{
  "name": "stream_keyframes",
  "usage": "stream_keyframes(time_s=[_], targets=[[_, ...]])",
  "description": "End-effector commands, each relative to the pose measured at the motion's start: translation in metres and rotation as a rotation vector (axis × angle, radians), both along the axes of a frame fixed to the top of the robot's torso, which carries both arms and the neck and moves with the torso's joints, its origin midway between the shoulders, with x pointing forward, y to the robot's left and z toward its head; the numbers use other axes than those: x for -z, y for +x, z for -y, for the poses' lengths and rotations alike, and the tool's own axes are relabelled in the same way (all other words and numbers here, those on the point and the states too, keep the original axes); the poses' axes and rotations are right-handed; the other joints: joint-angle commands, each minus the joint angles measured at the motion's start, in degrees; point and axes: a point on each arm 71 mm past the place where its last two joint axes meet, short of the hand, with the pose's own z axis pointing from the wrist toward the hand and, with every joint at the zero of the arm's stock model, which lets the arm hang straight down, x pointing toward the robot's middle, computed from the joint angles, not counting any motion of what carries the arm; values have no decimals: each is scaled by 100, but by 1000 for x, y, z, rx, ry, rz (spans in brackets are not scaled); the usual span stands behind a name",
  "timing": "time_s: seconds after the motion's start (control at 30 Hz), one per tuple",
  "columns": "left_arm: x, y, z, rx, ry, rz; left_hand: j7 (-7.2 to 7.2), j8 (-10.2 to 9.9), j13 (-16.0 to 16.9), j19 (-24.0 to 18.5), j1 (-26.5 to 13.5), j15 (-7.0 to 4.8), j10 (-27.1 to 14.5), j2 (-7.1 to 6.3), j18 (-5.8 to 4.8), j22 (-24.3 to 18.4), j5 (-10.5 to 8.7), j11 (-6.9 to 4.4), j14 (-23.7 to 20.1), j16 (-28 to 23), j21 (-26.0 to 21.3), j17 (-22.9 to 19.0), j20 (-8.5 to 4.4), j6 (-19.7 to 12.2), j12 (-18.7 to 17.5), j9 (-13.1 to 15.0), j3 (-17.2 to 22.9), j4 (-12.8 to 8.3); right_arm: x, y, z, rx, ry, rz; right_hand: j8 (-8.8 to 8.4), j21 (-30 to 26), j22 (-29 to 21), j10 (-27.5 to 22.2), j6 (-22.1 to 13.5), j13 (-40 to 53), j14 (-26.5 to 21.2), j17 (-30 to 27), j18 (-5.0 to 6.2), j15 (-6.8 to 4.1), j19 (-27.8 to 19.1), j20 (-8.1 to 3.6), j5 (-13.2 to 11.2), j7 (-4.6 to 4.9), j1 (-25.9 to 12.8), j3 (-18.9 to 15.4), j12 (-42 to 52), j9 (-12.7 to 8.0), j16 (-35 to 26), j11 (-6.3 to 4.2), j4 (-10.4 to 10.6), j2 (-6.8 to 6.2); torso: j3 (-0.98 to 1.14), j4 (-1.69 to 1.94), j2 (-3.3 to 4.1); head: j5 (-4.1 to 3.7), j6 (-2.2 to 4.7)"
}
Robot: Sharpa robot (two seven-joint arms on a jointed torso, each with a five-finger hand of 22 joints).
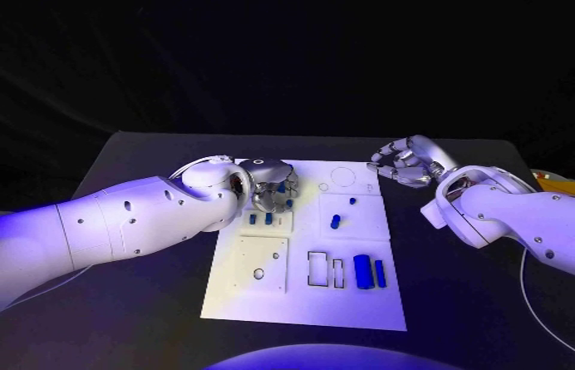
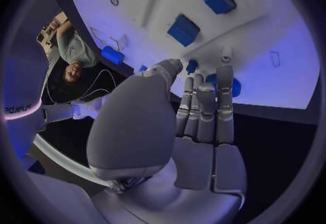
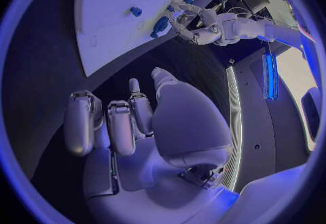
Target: Assemble the parts on the task board
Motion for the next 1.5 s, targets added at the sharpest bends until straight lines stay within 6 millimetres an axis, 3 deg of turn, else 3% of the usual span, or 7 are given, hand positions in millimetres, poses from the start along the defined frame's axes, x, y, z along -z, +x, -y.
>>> stream_keyframes(time_s=[0.03, 0.7, 0.83, 1.07, 1.5], targets=[[4, 1, 2, 5, 57, -24, -11, -19, -15, 62, 63, 15, 57, 18, -36, 71, -7, -4, 59, 55, 72, 33, 0, 65, -20, -21, 7, -3, 0, 0, -1, -10, -1, 4, 33, -29, 687, -44, -48, 220, 356, 466, 119, -32, -58, -1, 26, -5, -40, 18, -31, 7, -38, 10, 10, -5, -2, 5, -2, -7, -9], [6, 5, 11, 8, 48, -26, 15, -99, -177, 333, 252, 0, 413, 164, -117, 619, -24, -33, 266, 436, 603, 223, -16, 318, -118, -230, 288, -45, 0, 0, -3, -13, -1, 3, 38, -38, 683, -41, -49, 226, 353, 460, 121, -33, -61, -2, 32, -6, -41, 23, -28, 8, -44, 10, 9, 1, 1, 6, -3, -13, -42], [6, 6, 12, 9, 46, -28, -20, -103, -229, 449, 255, -48, 592, 193, -150, 812, -32, -91, 387, 576, 786, 352, -41, 457, -181, -263, 349, -57, 0, 0, -3, -14, 0, 2, 38, -38, 683, -41, -49, 226, 353, 460, 121, -33, -61, -2, 32, -6, -41, 23, -28, 8, -44, 10, 9, 1, 1, 6, -7, -15, -40], [6, 7, 11, 2, 47, -28, -39, -83, -285, 803, 378, -127, 1043, 307, -250, 1304, -48, -176, 755, 910, 1256, 811, -109, 802, -311, -280, 485, -243, 0, 0, -2, -13, -1, 3, 41, -39, 683, -33, -46, 234, 353, 464, 120, -34, -61, -2, 33, -7, -42, 24, -21, 9, -44, 9, 9, 3, 0, 4, -4, -22, -34], [1, 6, 13, 9, -36, 1, 12, -172, -315, 925, 412, -112, 1249, 329, -290, 1516, -51, -144, 875, 1002, 1457, 916, -114, 882, -478, -317, 574, -403, 0, 0, -2, -13, -1, 4, 41, -39, 683, -33, -46, 234, 353, 464, 120, -34, -61, -2, 33, -7, -42, 24, -21, 9, -44, 9, 9, 3, -3, 5, -9, -20, 9]])
